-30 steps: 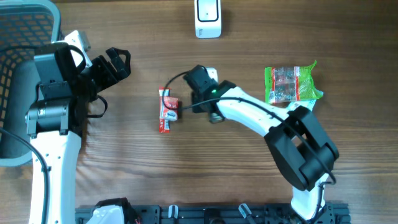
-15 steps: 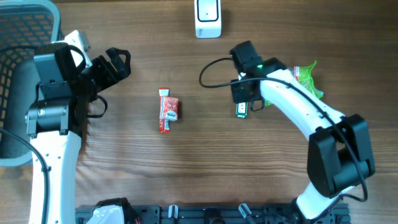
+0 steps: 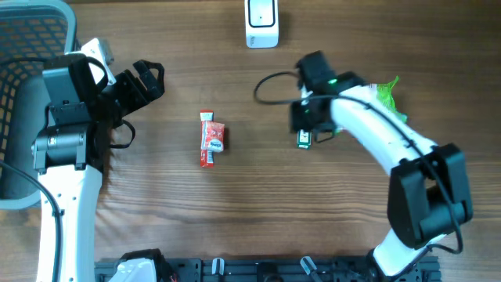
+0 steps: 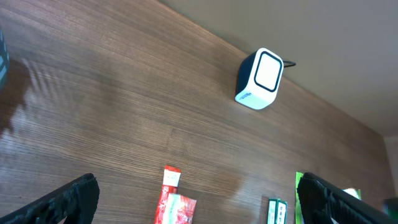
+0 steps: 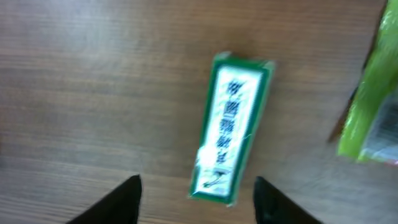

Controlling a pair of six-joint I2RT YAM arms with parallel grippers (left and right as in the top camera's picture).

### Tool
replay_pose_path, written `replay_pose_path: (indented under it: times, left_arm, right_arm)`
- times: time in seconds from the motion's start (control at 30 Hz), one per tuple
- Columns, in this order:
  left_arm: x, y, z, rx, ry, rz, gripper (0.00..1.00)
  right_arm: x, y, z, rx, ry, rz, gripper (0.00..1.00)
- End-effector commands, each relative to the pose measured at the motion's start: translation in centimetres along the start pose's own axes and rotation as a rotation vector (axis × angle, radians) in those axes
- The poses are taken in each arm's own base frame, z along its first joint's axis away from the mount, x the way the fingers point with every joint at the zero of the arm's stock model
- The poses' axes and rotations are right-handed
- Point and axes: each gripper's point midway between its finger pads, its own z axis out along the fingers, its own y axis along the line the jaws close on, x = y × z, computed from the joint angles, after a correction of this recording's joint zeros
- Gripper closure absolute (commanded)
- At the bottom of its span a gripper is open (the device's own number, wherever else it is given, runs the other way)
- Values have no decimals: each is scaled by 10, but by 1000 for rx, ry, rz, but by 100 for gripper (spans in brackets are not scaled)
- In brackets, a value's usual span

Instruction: Scan the item barcode

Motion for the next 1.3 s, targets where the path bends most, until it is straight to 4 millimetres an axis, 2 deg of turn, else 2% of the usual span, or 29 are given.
replay_pose_path:
  times: [0.0,0.27,0.3,0.33,0.43,0.53,0.77,0.8,0.9,0.97,1.13,1.27]
  left_arm:
    - [0,-1,1,11,5,17,0]
    - [0,-1,1,11,5,17,0]
    - [0,-1,1,11,5,17,0]
    - [0,-1,1,11,5,17,0]
    - [0,-1,1,11,5,17,0]
    - [0,-1,1,11,5,17,0]
    - [0,-1,1,11,5,17,0]
    - [0,-1,1,11,5,17,0]
    - [0,-1,1,11,5,17,0]
    - [0,-1,1,11,5,17,0]
    - [0,-1,1,11,5,17,0]
    - [0,-1,1,11,5,17,0]
  right_arm:
    - [8,-19,3,203,-69,89,35]
    - [16,-21,39,211,-92,87,32]
    - [16,-17,43,184,-95,74,33]
    - [15,-8,47,131,-94,19,40]
    - [18,-8,47,132,-81,22,48]
    - [27,-13,50,148,-54,46,49]
    - [33,-17,65,152,-61,44,50]
    - [33,-18,65,158,-69,45,53]
    - [29,-17,65,153,-83,46,67]
    - [26,-16,63,149,-90,39,72]
    - [13,-5,43,114,-115,-46,70]
    - [6,7,17,61,-137,-118,83]
